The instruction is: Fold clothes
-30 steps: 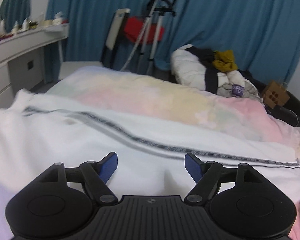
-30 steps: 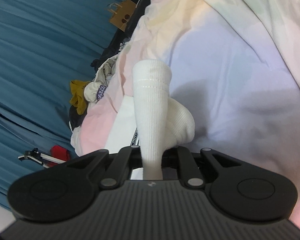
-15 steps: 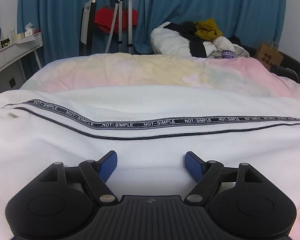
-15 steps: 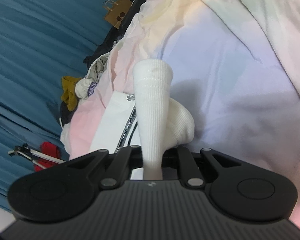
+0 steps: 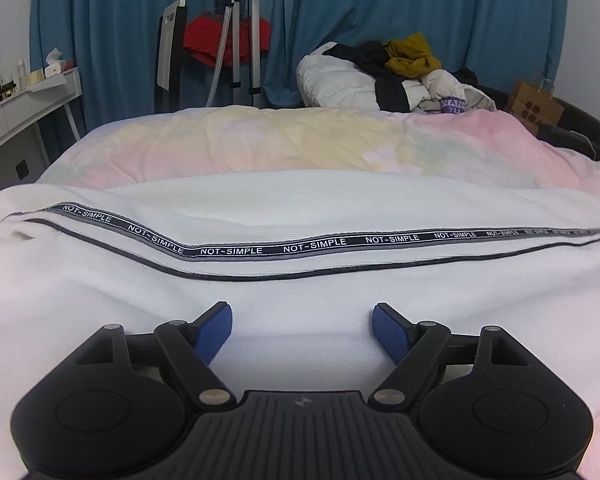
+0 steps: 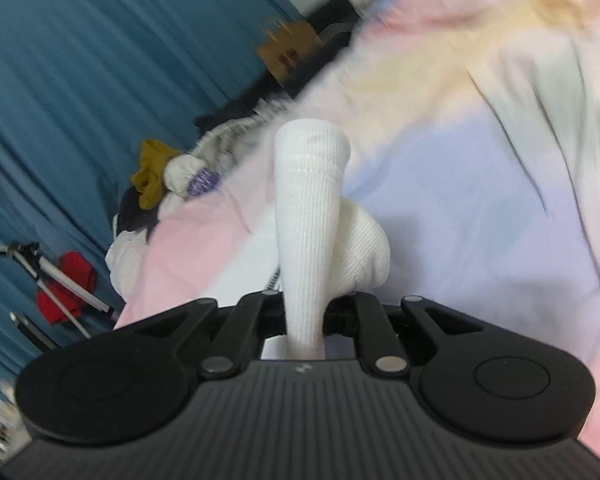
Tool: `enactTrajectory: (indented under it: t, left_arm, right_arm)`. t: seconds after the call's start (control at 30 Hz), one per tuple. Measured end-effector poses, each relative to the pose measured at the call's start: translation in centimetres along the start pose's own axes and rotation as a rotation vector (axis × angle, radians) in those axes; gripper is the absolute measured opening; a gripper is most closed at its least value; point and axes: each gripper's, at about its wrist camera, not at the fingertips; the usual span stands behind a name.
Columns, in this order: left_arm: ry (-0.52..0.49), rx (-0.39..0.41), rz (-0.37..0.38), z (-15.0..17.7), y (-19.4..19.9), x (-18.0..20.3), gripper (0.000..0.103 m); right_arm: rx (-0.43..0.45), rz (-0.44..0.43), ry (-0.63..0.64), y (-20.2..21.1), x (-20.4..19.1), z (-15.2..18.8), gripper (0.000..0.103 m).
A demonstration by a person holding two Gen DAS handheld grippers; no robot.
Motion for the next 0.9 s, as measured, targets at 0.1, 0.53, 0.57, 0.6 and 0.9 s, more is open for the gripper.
enactTrajectory:
  t: [0.1, 0.53, 0.57, 0.6, 0.9]
  left_arm:
    - [0.015, -0.007, 0.006, -0.1, 0.0, -0.4, 0.079]
    - [0.053, -0.003, -0.029, -2.5, 1.8, -1.9, 0.079]
    - [0.068, 0.013, -0.039, -3.0, 2.5, -2.4, 0.079]
    - [0.085, 0.031, -0.047, -3.5, 3.2, -2.9, 0.079]
    - [0.163, 0.136, -0.084, -6.1, 6.9, -5.8, 0.080]
  right_arm:
    - [0.084, -0.054, 0.125, 1.7, -3.5, -0.5, 0.011]
    - [0.287, -0.497, 0.656, 13.2, -19.8, 6.9, 0.011]
    - [0.278, -0.533, 0.709, 14.2, -20.8, 8.4, 0.011]
    - [0.264, -0.567, 0.760, 15.1, -21.6, 10.0, 0.011]
    - [-0.102, -0.710, 1.260, 18.6, -23.4, 27.2, 0.012]
Point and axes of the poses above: each gripper's, at about its wrist camera, not at the fingertips, and y roughly against the way its jaws point, x to its right, z to its underside, and after that the axes turned 14 degrees about x, right-handed
